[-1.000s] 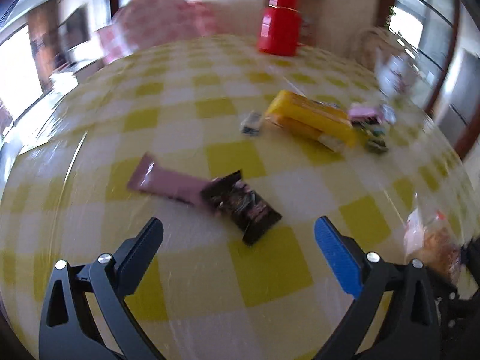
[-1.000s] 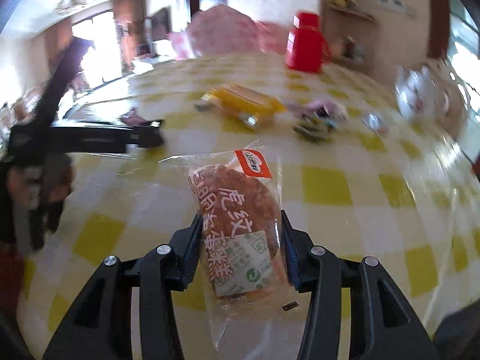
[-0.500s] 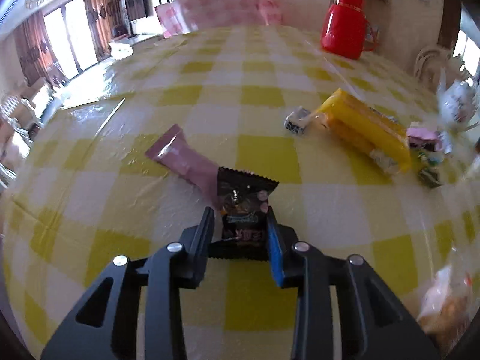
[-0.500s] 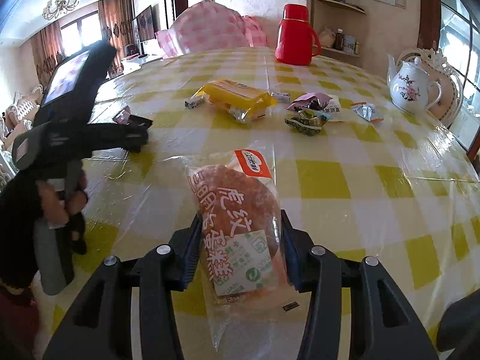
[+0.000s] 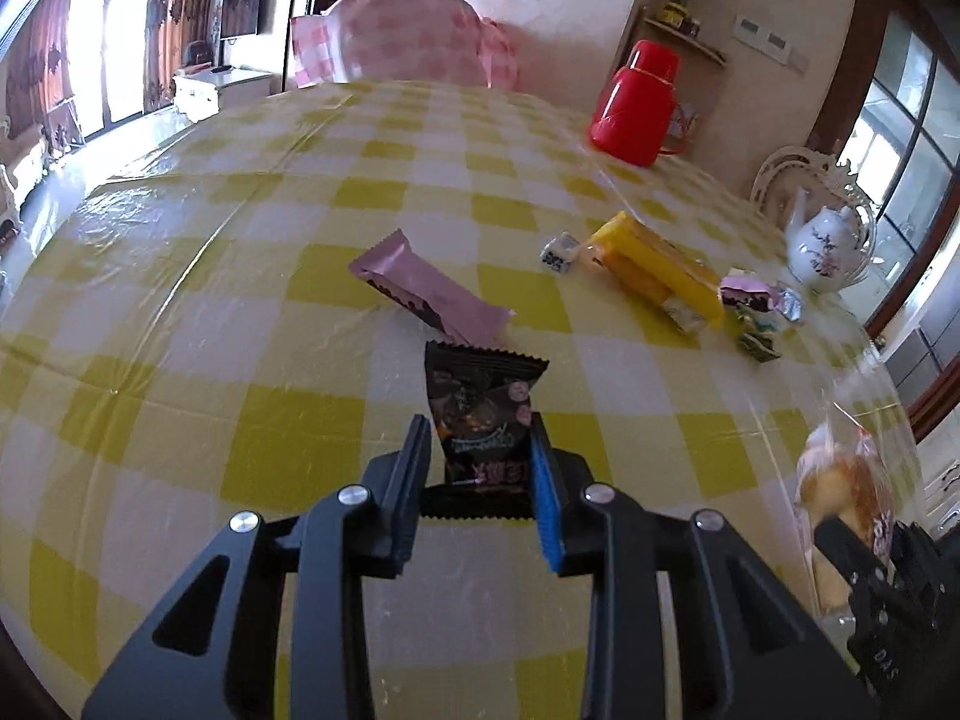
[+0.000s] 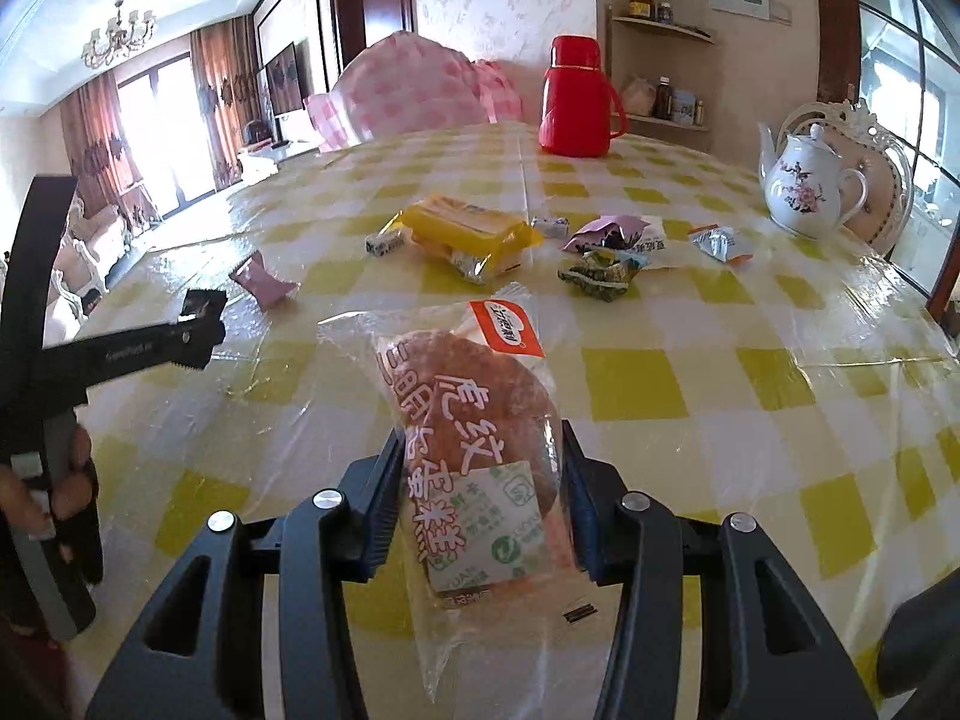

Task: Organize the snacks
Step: 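Lift both held snacks and carry them to the purple-rimmed box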

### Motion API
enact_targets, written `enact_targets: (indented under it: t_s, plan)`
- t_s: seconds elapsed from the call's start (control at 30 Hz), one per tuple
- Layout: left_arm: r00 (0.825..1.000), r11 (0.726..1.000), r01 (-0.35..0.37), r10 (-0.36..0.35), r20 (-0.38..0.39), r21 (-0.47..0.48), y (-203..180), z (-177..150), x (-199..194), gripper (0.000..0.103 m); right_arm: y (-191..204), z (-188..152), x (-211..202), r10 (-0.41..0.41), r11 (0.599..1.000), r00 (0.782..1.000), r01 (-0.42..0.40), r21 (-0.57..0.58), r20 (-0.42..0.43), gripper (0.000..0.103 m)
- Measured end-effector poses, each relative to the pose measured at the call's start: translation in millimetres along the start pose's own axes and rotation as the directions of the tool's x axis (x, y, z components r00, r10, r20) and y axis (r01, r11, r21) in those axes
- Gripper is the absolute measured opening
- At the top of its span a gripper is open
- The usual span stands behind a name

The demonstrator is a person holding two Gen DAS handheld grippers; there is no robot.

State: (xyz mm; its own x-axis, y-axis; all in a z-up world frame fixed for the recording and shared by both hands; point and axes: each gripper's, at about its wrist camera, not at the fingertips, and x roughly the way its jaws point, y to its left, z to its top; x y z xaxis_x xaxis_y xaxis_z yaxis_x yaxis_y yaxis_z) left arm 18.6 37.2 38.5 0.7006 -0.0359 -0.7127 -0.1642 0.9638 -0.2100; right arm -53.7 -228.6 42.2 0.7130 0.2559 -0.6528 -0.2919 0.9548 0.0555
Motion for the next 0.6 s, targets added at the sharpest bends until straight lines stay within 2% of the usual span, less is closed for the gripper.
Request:
enact_targets:
  t_s: [0.37,0.43,0.6]
  plan:
    - [0.999,1.0,0.016,-0.016,0.051,0.007,0,-16,-28,0.032,15,-8,-10,0.025,0.999,1.0,-0.025,0.02,0.016,0.047]
    - [0.998,0.999,0.02,-0.021,0.059,0.028,-1,-24,-39,0.032,22,-14,-18,0.046,0.998,0.999,-0.047,0.028,0.024,0.047]
    - [0.998,0.996,0.007,-0.014,0.066,0.093,-2,-41,-61,0.032,42,-25,-36,0.042,0.999,0.998,-0.044,0.03,0.045,0.046]
